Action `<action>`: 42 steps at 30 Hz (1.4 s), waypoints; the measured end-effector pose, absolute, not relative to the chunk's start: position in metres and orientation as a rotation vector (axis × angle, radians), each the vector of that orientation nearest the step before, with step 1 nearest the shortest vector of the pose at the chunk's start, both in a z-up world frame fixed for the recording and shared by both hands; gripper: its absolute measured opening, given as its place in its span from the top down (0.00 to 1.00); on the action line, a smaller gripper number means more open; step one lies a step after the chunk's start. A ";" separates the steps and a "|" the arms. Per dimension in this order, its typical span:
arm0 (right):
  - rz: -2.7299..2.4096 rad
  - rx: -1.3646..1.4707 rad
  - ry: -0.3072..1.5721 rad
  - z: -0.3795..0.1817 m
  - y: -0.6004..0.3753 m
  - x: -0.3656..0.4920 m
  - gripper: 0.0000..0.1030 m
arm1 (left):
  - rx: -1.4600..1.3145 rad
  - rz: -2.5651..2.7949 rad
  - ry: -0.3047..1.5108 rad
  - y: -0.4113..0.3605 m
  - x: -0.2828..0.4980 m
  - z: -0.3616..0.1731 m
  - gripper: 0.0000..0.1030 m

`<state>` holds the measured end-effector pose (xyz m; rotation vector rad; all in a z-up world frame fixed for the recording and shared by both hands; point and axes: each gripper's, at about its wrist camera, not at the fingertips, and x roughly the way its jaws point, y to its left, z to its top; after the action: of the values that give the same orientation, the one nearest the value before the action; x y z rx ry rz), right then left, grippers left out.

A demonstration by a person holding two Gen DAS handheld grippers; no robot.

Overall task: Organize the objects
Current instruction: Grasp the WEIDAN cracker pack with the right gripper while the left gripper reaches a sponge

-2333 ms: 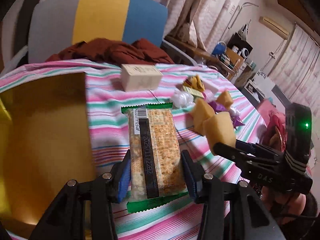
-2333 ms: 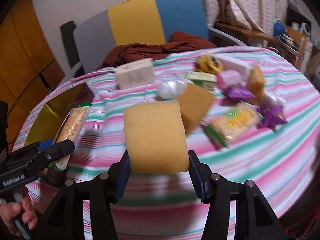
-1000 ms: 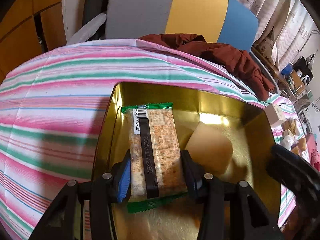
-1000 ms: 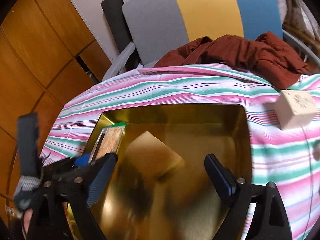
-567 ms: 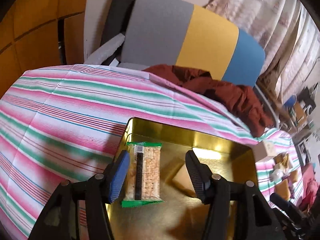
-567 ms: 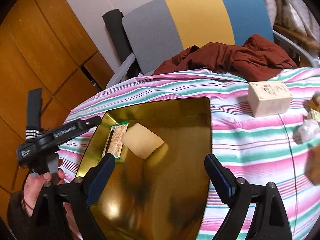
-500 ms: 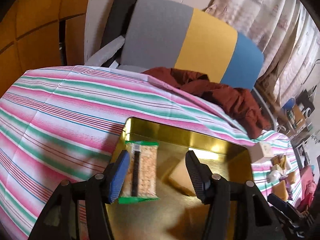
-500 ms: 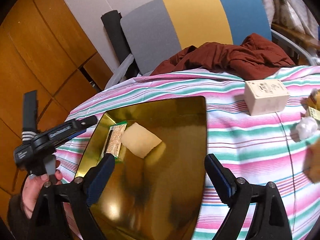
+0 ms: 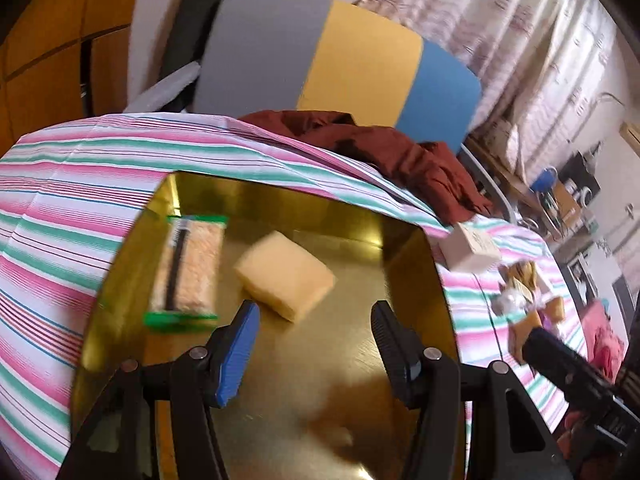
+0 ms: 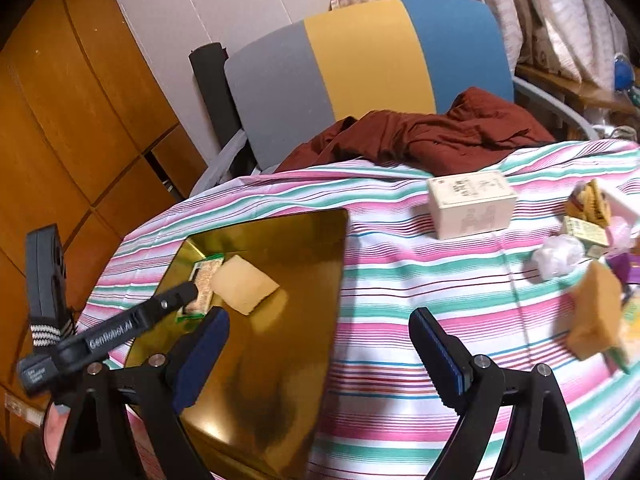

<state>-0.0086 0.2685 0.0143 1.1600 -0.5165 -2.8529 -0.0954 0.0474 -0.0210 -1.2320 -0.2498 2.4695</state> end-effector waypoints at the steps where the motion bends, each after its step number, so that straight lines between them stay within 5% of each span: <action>1: -2.867 1.155 -0.507 0.015 0.272 -0.005 0.11 | -1.220 2.465 -0.243 0.052 -0.090 -0.020 0.43; 12: -3.055 1.175 -0.632 0.005 0.346 0.055 0.11 | -1.154 2.325 -0.144 0.111 -0.052 -0.017 0.43; 26: -3.373 1.269 -1.176 -0.042 0.484 0.140 0.11 | -1.176 2.039 -0.025 0.197 0.000 -0.026 0.35; 42: -3.364 1.537 -1.109 -0.066 0.530 0.073 0.22 | -1.224 2.028 0.061 0.217 0.015 -0.035 0.34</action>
<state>0.0727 0.5300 -0.0662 1.5373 -1.1088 -3.3636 0.0151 0.2169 -0.0349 -1.2240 0.0609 2.0282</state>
